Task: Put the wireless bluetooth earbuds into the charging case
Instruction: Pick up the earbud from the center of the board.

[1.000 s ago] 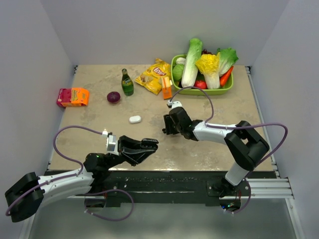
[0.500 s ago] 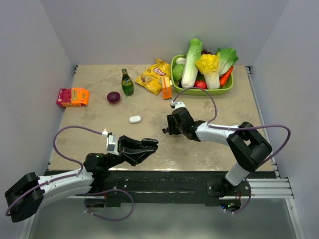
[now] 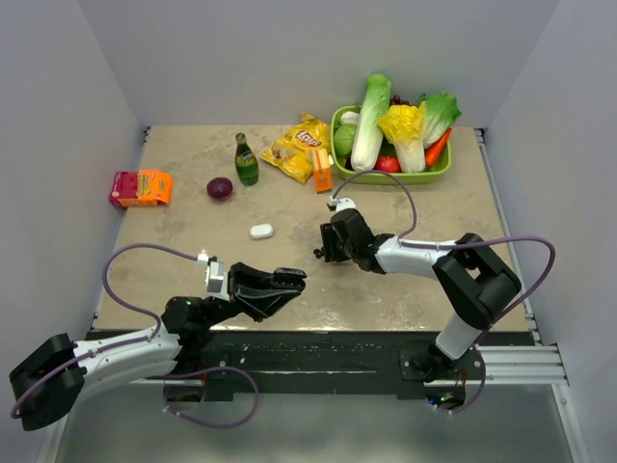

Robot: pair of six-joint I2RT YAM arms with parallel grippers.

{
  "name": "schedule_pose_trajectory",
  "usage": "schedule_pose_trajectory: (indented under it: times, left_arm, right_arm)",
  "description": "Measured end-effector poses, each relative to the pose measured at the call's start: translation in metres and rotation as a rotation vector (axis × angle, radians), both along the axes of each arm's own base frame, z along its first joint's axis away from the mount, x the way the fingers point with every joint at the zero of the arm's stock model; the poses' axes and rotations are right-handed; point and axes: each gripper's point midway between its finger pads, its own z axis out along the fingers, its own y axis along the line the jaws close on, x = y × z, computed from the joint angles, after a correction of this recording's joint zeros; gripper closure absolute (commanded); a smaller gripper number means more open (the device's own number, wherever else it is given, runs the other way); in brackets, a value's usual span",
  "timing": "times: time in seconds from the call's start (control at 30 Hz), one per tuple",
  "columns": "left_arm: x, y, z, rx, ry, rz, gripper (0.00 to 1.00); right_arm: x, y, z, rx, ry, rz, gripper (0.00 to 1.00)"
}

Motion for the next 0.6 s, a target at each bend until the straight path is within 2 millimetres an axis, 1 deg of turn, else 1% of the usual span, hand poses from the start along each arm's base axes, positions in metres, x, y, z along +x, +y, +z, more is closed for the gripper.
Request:
schedule_pose_trajectory:
  times: [0.1,0.13,0.3,0.5,0.6]
  left_arm:
    - [0.000,0.000,0.000,0.000,0.000,0.000,1.00]
    - [0.000,0.000,0.000,0.000,0.000,0.000,1.00]
    - [0.000,0.000,0.000,-0.001,0.000,0.000,1.00]
    - [0.000,0.000,0.000,-0.001,0.000,0.000,1.00]
    - [0.000,0.000,0.000,0.000,0.000,0.000,1.00]
  right_arm:
    - [0.000,0.003,-0.001,0.007,0.006,0.008,0.50]
    - [0.001,0.005,-0.004,0.010,0.008,0.013,0.51]
    - [0.003,0.008,-0.004,0.015,0.007,0.014,0.58]
    - [0.002,0.013,-0.004,0.031,0.015,0.027,0.72]
    - [0.002,0.015,-0.003,0.037,0.015,0.030,0.77]
